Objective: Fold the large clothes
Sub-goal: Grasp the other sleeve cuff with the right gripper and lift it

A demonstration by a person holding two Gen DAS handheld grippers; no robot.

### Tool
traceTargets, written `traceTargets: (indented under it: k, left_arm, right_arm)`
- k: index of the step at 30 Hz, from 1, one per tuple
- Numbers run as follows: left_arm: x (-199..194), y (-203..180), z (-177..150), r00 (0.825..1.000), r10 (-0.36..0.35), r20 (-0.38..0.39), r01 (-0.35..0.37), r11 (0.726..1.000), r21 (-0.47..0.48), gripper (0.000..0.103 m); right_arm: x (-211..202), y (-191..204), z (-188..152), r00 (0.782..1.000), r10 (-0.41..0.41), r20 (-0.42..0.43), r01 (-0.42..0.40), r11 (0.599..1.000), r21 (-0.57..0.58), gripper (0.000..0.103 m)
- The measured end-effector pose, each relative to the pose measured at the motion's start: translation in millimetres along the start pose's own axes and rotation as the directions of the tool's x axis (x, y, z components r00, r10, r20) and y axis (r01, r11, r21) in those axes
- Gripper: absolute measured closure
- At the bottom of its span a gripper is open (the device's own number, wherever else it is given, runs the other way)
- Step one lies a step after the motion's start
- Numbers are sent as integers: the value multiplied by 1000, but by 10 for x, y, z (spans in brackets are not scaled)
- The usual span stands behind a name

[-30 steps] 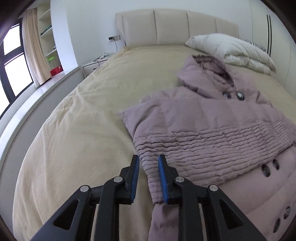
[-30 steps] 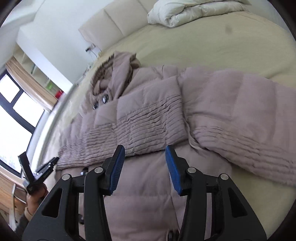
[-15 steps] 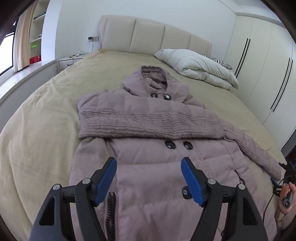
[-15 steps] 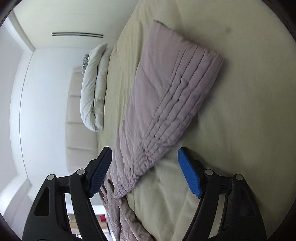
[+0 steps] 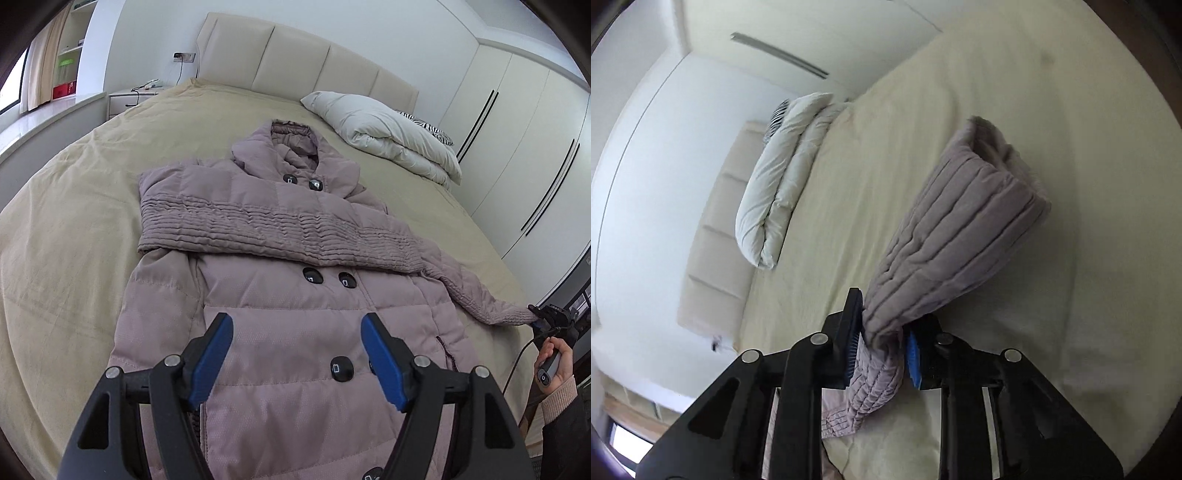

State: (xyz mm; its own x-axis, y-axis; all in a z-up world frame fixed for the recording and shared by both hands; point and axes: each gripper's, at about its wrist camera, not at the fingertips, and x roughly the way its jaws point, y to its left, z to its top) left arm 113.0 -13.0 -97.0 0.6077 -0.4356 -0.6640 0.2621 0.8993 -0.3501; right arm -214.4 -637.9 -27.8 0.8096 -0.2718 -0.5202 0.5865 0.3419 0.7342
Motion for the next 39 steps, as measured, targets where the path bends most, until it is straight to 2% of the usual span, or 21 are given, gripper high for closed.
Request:
traceTargets:
  k: [3, 5, 6, 9, 10, 13, 15, 18, 23, 25, 26, 29, 30, 31, 32, 33, 34, 35, 37, 39]
  left_arm:
    - [-34, 18, 53, 999, -34, 10, 35, 999, -34, 29]
    - [-57, 29, 79, 999, -52, 16, 53, 997, -53, 29]
    - [-70, 36, 94, 998, -61, 19, 62, 996, -62, 29]
    - [-71, 70, 138, 994, -105, 23, 106, 989, -102, 28]
    - [-52, 91, 152, 991, -136, 17, 137, 982, -131, 28]
    - [44, 137, 177, 963, -271, 4, 264, 935, -238, 21]
    - [134, 119, 181, 938, -347, -11, 328, 895, -302, 15]
    - [276, 18, 199, 886, -463, -22, 421, 825, -376, 10]
    - [476, -115, 284, 828, -557, -60, 472, 751, -461, 6]
    - [523, -146, 314, 814, -577, -71, 482, 737, -474, 5]
    - [564, -170, 319, 806, -587, -82, 485, 732, -479, 4]
    - [728, -142, 298, 795, -595, -121, 462, 722, -515, 5]
    - [795, -122, 281, 792, -597, -131, 450, 714, -536, 5]
    - [861, -95, 262, 785, -604, -136, 441, 699, -562, 11]
    - [923, -83, 248, 772, -619, -143, 439, 683, -585, 27]
    - [979, -79, 231, 760, -630, -160, 433, 674, -599, 36]
    - [1015, -84, 221, 753, -632, -181, 424, 677, -602, 52]
    - [1020, -91, 221, 753, -629, -190, 421, 684, -596, 65]
    - [967, -123, 277, 767, -611, -197, 425, 713, -558, 78]
    - [887, -109, 410, 772, -609, -180, 441, 718, -539, 83]
  right_arm:
    - [-167, 743, -142, 999, 29, 24, -22, 966, -259, 87]
    - [-232, 1270, -428, 998, 57, 25, -40, 894, -446, 88]
    - [-241, 1521, -615, 998, 66, 20, -44, 840, -541, 89]
    - [-198, 2173, -1402, 998, 60, 7, -30, 589, -808, 90]
    - [-180, 2323, -1704, 998, 59, -1, -30, 496, -868, 91]
    - [-156, 2517, -2516, 998, 48, -38, -50, 287, -957, 92]
    - [-140, 2516, -2954, 997, 34, -64, -69, 186, -980, 93]
    - [-110, 2446, -3444, 997, 16, -75, -75, 58, -995, 93]
    - [-229, 2306, -3911, 997, 22, -76, -75, -50, -996, 93]
    - [-250, 2292, -4005, 997, 33, -73, -70, -80, -994, 93]
    - [-131, 2322, -4083, 997, 38, -74, -71, -92, -993, 93]
    - [-285, 2216, -4108, 995, 58, -75, -67, -132, -989, 93]
    - [-214, 2287, -4218, 995, 62, -78, -68, -144, -987, 93]
    - [-245, 2279, -4248, 995, 67, -79, -68, -154, -986, 93]
    - [-277, 2261, -4273, 994, 72, -83, -70, -161, -984, 93]
    - [-342, 2225, -4230, 994, 72, -87, -74, -165, -984, 93]
    - [-365, 2229, -4251, 993, 73, -89, -76, -168, -983, 93]
    - [-386, 2233, -4271, 993, 77, -92, -78, -168, -983, 93]
    - [-434, 2200, -4289, 993, 68, -98, -86, -158, -984, 92]
    - [-376, 2237, -4262, 989, 53, -140, -131, -146, -981, 87]
